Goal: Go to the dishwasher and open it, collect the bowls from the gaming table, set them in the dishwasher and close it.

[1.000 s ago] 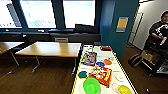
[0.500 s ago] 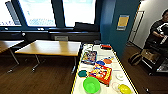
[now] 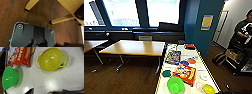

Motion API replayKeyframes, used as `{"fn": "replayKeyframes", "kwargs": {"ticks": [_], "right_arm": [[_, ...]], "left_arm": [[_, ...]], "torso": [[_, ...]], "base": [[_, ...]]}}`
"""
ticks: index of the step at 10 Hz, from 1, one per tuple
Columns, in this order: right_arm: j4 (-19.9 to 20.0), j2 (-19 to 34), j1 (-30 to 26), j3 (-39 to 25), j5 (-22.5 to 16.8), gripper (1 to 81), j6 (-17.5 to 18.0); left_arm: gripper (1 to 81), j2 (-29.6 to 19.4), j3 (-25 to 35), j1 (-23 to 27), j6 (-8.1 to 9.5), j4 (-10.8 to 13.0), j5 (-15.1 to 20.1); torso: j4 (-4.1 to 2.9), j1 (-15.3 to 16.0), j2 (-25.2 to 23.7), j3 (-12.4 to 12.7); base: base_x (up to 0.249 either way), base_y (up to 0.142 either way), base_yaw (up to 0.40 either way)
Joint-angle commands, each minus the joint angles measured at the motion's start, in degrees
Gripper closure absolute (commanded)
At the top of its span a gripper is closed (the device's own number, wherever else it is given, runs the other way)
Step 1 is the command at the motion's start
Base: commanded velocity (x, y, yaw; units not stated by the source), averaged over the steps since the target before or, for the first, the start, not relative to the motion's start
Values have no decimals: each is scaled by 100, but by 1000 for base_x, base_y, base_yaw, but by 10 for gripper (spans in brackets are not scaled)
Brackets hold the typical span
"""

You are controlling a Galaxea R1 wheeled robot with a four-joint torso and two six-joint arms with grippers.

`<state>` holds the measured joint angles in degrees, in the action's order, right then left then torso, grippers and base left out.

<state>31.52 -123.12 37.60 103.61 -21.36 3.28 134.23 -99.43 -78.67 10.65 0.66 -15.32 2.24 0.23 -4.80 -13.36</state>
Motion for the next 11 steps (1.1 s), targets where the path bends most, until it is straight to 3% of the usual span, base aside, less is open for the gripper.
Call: {"fn": "replayKeyframes", "kwargs": {"ticks": [1, 7, 11], "right_arm": [[135, 128, -722, 229, -343, 10, -12], [187, -180, -819, 1073, -316, 10, 59], [809, -241, -854, 1748, -325, 10, 59]], "left_arm": [[10, -309, 107, 479, 270, 31, 214], [10, -238, -16, 497, 297, 22, 223], [10, -106, -147, 497, 297, 31, 240]], "torso": [[0, 0, 0, 0], [0, 2, 2, 0], [0, 2, 5, -2]], "base": [[0, 0, 0], [0, 0, 0], [0, 0, 0]]}}
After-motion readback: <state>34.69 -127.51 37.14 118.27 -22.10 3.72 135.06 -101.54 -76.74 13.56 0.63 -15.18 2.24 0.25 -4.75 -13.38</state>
